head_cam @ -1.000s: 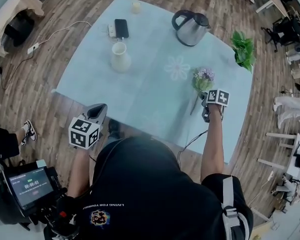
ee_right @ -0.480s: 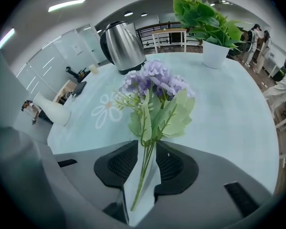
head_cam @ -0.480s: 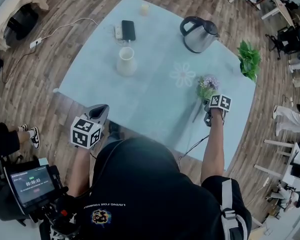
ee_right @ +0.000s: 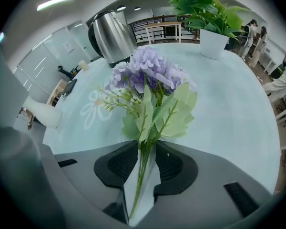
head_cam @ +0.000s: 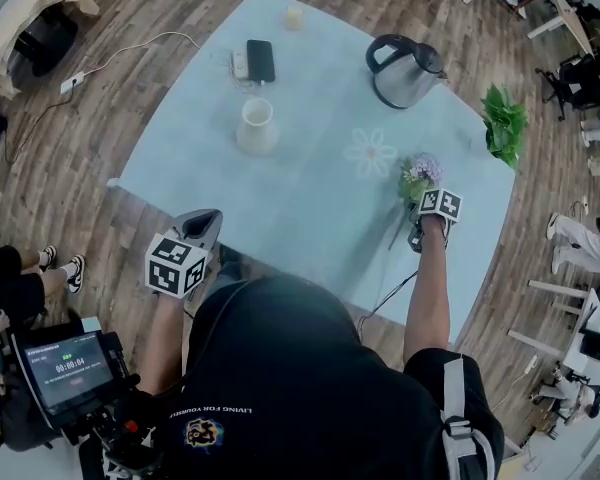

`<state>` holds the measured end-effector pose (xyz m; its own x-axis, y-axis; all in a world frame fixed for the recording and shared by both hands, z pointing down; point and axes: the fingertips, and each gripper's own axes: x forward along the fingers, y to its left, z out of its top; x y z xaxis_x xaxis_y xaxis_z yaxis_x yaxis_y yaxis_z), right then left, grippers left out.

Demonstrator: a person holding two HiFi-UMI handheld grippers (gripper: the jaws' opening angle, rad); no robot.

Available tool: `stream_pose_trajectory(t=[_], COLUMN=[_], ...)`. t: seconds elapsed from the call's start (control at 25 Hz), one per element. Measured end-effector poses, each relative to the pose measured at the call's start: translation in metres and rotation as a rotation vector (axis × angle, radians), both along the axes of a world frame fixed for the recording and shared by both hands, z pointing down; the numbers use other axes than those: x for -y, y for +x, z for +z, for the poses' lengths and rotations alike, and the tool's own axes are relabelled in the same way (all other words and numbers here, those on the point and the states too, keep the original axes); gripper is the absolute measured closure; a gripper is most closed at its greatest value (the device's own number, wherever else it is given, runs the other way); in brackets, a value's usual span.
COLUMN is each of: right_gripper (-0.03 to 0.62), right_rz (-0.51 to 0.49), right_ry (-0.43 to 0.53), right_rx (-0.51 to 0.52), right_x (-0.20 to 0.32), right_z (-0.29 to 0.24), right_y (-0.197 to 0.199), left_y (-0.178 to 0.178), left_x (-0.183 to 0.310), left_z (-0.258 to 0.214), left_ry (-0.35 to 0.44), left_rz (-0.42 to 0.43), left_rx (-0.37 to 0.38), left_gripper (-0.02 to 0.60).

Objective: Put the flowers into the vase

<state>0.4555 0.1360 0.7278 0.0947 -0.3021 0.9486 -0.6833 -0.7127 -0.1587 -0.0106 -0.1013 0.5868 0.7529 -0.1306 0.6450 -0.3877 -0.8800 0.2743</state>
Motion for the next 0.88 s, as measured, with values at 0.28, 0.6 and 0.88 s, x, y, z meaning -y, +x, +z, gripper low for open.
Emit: stream_pose_trajectory(t=[0.28, 0.6, 0.88], right_gripper=[0.499, 0.503, 0.525], right_rz=[-0.028, -0.07, -0.049], right_ry=[-0.048, -0.121, -0.054], right_rx=[0.022, -0.071, -0.16], right_x=[-0.002, 0.003, 0.004], right_z=[0.003, 0.005, 0.004], right_y=[-0.002, 0.0, 0.0], left_y=[-0.002, 0.002, -0.004], left_x=[-0.001, -0.004, -0.012], left_z=[0.003, 0.003, 0.001], left_ry=[-0.014, -0.018, -0.011], left_rz=[-0.01, 0.0, 0.012], left_rx=[-0.008, -0.026, -0.044], left_gripper=[0.574, 0.574, 0.574])
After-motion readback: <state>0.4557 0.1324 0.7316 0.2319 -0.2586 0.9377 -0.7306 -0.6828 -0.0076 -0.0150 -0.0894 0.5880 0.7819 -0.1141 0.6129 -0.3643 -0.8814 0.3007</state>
